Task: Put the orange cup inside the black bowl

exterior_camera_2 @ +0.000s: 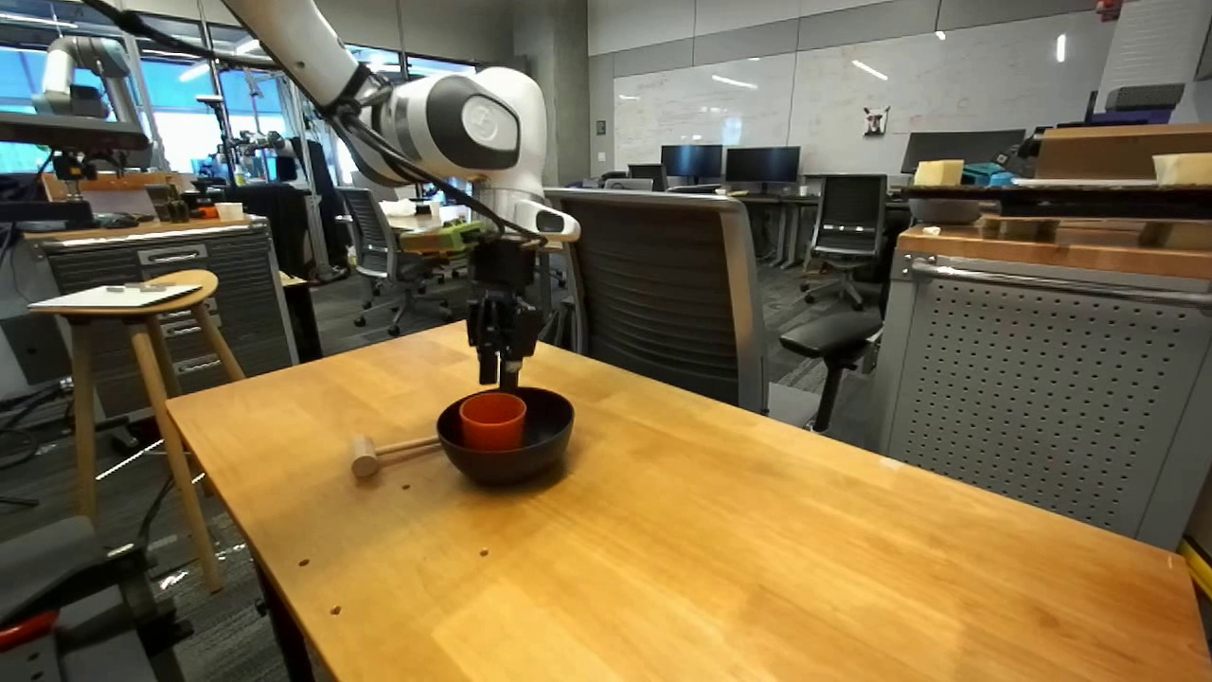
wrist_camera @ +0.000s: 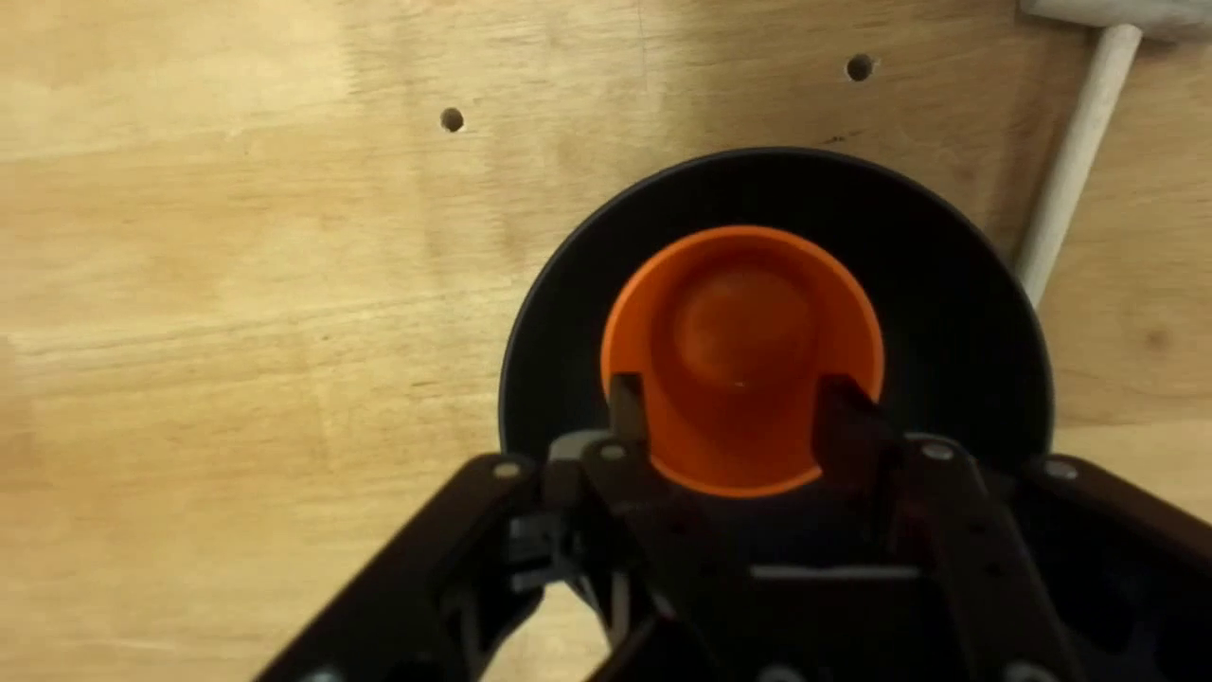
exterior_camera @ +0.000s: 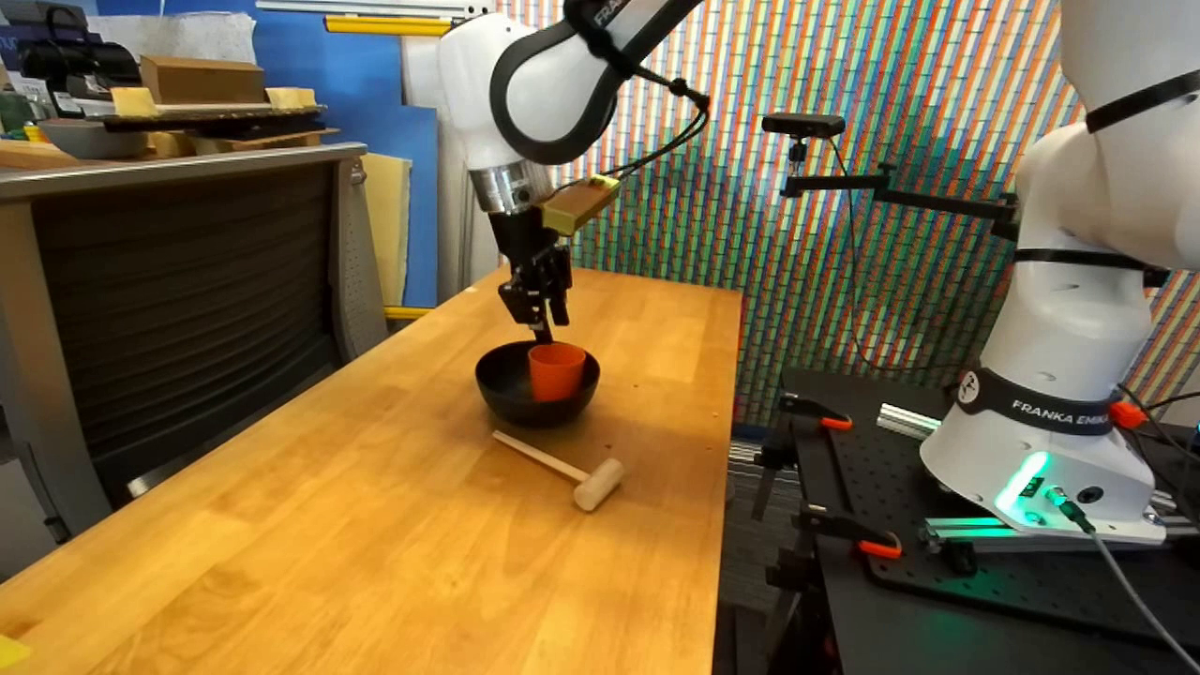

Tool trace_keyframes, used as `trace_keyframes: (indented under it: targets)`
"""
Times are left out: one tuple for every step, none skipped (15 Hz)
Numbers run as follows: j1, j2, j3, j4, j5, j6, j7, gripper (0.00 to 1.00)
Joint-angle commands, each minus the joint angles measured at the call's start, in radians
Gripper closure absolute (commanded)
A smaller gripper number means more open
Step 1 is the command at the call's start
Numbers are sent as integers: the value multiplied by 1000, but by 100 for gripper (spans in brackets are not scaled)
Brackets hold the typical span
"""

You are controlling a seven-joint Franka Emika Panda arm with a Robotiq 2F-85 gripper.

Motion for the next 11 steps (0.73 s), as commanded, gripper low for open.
trace_keyframes:
  targets:
    - [9,-249,-8,-220,-28,117,39,18]
    - [6,-305,-2,-262,-36,136,28,11]
    - [4,-361,5,-301,-49,138,8,3]
    - [5,-416,12,-339,-71,132,6,0]
    - [9,-472,20,-379,-116,114,34,0]
    - [6,-529,33,-420,-145,110,45,0]
    - [2,-586,48,-466,-156,116,55,0]
    - [-15,-442,45,-342,-110,94,18,0]
    - [-17,-492,56,-383,-122,94,24,0]
    - [-19,-530,64,-414,-125,94,27,0]
    - [-20,-555,69,-435,-125,95,28,0]
